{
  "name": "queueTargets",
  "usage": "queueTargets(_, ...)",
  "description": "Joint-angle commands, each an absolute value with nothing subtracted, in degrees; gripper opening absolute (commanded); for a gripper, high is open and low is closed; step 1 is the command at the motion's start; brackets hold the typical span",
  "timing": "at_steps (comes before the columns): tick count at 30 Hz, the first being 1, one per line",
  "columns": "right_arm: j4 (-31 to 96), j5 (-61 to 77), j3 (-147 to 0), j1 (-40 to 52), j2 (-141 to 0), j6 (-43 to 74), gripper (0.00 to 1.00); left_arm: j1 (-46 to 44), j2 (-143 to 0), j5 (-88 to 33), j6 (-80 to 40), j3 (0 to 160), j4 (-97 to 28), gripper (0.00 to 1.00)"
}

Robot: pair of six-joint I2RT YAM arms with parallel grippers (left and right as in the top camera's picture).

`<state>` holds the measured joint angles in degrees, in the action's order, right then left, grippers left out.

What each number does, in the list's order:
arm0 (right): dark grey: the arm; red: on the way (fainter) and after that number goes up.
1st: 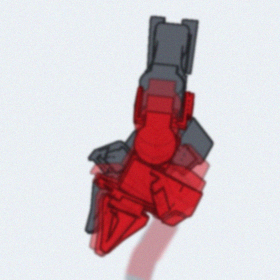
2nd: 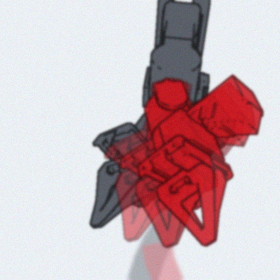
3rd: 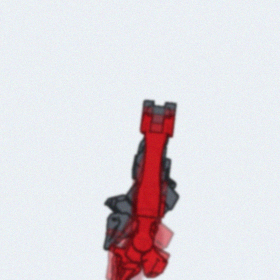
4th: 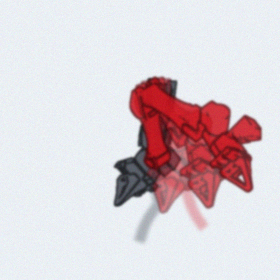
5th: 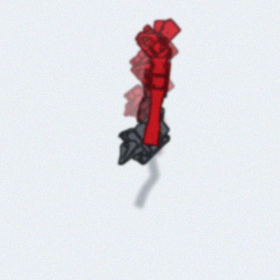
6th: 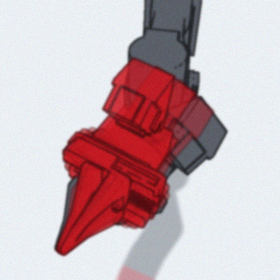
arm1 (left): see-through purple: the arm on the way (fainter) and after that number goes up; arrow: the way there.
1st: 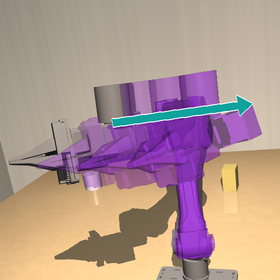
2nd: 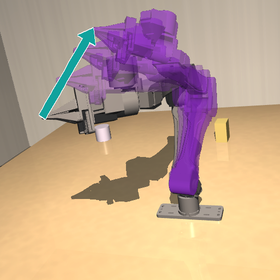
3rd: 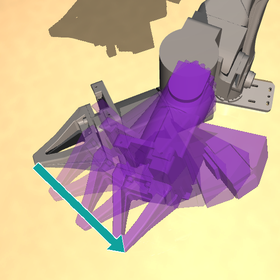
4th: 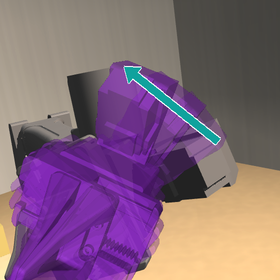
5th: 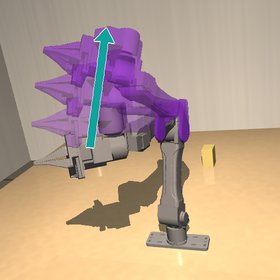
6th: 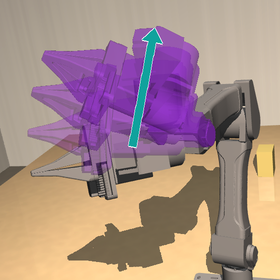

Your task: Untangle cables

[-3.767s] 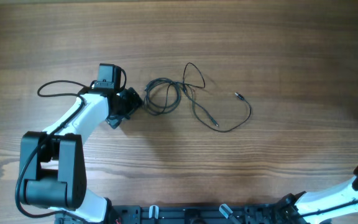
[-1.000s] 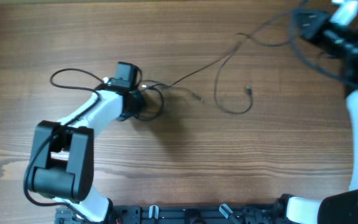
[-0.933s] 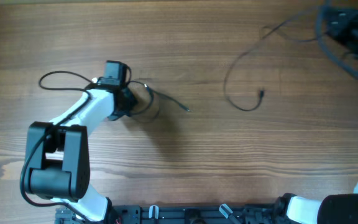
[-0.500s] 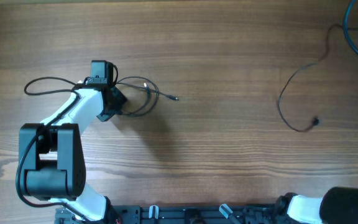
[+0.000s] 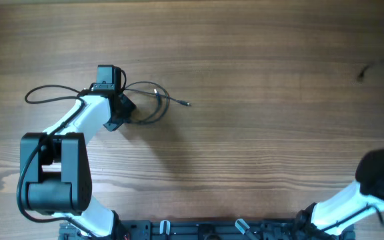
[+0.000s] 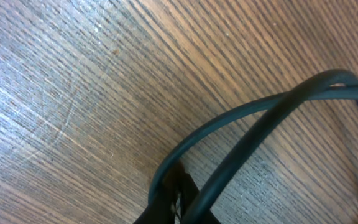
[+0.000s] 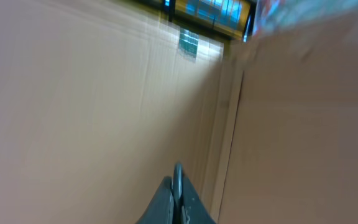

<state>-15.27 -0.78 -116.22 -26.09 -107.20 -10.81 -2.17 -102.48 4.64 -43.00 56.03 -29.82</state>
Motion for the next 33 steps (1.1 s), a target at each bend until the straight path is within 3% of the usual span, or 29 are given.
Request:
queueTargets(1, -4.8, -1.69, -122.41, -25.87, -120.05, -8.97, 0.04, -1.8, -104.27, 4.97, -44.18, 54.43, -30.26, 0.04)
queueTargets(9, 12.93, 1.37, -122.34, -25.54, -136.33, 1.72, 0.04, -1.8, -104.27, 4.95, -44.18, 54.43, -30.3, 0.04)
queueTargets(11, 16.01, 1.32, -122.34, -25.65, -137.86, 3.86, 0.08, -1.8, -104.27, 4.95, -44.18, 54.43, -30.28, 0.04)
queueTargets(12, 17.04, 1.32, -122.34, -25.74, -138.17, 4.29, 0.17, -1.83, -104.27, 4.89, -44.18, 54.43, -30.3, 0.04)
queueTargets(13, 18.2, 1.1, -122.34, -25.91, -138.37, 4.78, 0.52, -1.93, -104.27, 4.49, -44.18, 54.43, -30.28, 0.04)
queueTargets(14, 19.33, 1.1, -122.37, -25.98, -138.34, 4.75, 1.0, -2.04, -104.27, 4.29, -44.18, 54.43, -30.28, 0.04)
queueTargets(20, 29.3, -1.21, -122.37, -26.02, -130.5, 13.39, 1.0, -4.95, -104.27, 0.62, -44.16, 54.43, -29.41, 0.04)
queueTargets(24, 39.86, -2.7, -122.37, -25.67, -122.28, 16.86, 1.0, -10.04, -104.27, -5.41, -44.14, 54.43, -21.85, 0.04)
queueTargets(27, 49.93, 1.28, -122.37, -24.51, -118.43, 16.64, 1.0, -15.38, -104.27, -12.97, -43.88, 54.43, -12.49, 0.04)
queueTargets(30, 59.31, 17.02, -122.21, -22.22, -118.41, 9.34, 1.0, -22.11, -104.25, -19.31, -43.68, 54.43, -4.6, 0.04)
queueTargets(32, 63.13, 23.64, -121.97, -19.86, -118.72, 7.29, 1.0, -24.64, -104.25, -19.27, -42.13, 54.43, -4.62, 0.08)
queueTargets(33, 64.6, 24.91, -121.34, -17.8, -118.72, 7.51, 1.0, -25.47, -104.25, -19.27, -40.45, 54.46, -5.13, 0.2)
